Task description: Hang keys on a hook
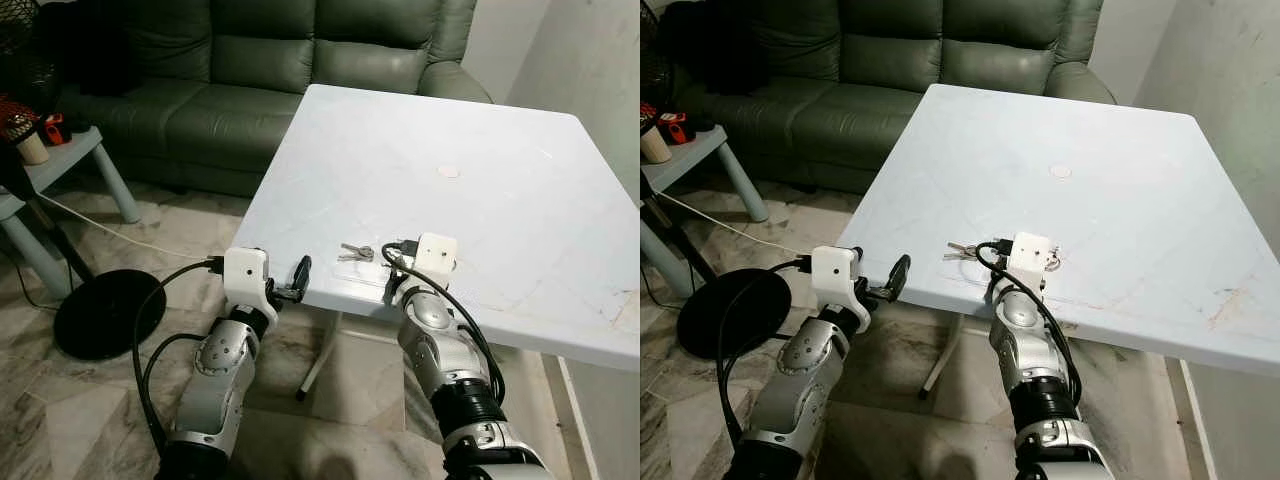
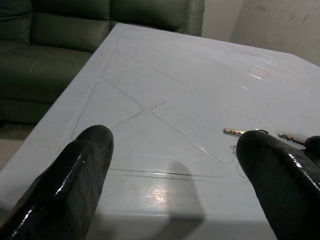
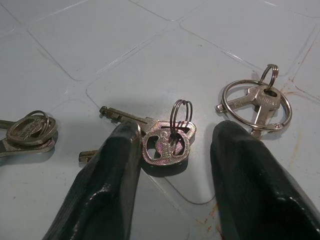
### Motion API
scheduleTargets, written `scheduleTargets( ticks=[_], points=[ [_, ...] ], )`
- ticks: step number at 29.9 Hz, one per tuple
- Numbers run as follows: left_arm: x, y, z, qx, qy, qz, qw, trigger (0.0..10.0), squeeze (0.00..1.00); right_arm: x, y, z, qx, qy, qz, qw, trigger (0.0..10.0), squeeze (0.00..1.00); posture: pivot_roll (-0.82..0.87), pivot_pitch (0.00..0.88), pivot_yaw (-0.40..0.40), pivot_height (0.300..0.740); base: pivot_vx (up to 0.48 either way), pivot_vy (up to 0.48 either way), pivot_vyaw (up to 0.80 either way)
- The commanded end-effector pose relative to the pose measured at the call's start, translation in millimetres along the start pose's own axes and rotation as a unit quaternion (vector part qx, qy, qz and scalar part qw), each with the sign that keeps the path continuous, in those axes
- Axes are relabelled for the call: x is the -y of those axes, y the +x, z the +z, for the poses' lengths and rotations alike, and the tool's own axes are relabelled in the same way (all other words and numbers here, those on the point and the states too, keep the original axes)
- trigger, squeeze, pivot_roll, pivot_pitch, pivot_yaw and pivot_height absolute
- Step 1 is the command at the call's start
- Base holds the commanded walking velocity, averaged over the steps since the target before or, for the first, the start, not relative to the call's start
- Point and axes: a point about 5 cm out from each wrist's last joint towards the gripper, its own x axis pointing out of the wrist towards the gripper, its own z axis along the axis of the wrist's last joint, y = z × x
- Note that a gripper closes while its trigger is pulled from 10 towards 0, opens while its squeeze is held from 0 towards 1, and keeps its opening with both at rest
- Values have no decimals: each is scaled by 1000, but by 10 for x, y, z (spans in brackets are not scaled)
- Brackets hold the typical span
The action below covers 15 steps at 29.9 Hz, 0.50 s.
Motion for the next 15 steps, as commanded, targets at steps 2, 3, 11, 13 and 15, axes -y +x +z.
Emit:
scheduleTargets(
  ticks=[2,3,11,13,15],
  points=[
    [39,25,53,7,3,-4,1000,10000,0,-11,15,33,2,12,7,1000,10000,0,-6,34,-43,732,0,0,0],
    [40,26,55,8,3,-4,1000,10000,0,-13,15,43,5,16,9,1000,10000,0,-6,34,-43,732,0,0,0],
    [45,24,53,7,2,-4,1000,10000,0,3,5,114,36,29,15,999,10000,0,-6,42,-43,732,0,0,0],
    [46,25,53,7,1,-4,1000,10000,0,5,5,119,39,24,14,999,10000,0,-6,43,-43,732,0,0,0],
    [47,24,52,8,2,-3,1000,10000,0,1,3,116,41,10,11,999,10000,0,-7,44,-43,732,0,0,0]
  ],
)
